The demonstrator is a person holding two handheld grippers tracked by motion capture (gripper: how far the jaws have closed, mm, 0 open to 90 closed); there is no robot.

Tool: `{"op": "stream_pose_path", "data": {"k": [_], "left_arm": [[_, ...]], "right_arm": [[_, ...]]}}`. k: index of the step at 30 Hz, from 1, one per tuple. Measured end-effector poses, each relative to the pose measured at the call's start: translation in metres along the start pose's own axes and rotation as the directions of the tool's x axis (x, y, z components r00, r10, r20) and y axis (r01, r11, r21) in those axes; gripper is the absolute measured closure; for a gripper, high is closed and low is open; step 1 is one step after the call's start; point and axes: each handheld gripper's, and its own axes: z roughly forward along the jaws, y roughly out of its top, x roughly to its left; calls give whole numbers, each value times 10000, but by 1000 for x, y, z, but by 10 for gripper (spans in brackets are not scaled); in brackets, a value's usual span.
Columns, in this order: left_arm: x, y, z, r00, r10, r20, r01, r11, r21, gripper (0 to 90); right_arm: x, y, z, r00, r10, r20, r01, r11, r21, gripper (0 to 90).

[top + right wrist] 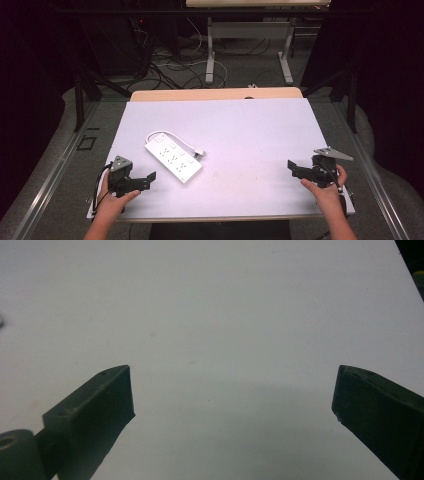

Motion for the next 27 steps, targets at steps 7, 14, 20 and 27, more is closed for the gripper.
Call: {"op": "stream_pose_path", "data": {"k": [7,14,20,27], "left_arm": [[-6,0,1,10000,23,17,-23,10000,40,4],[-14,2,2,9998,173,122,-172,9998,-81,4],[-16,3,2,9997,134,218,-132,9999,-100,7],[-23,4,4,9991,249,337,-248,9997,-40,7]], "right_arm": [[18,-1,0,9986,-222,-471,210,9994,-258,27],[29,-4,3,9957,-794,-475,782,9965,-280,27],[28,-8,7,9952,-888,-415,885,9960,-103,30],[28,-9,8,9954,-844,-446,839,9964,-118,29]]}}
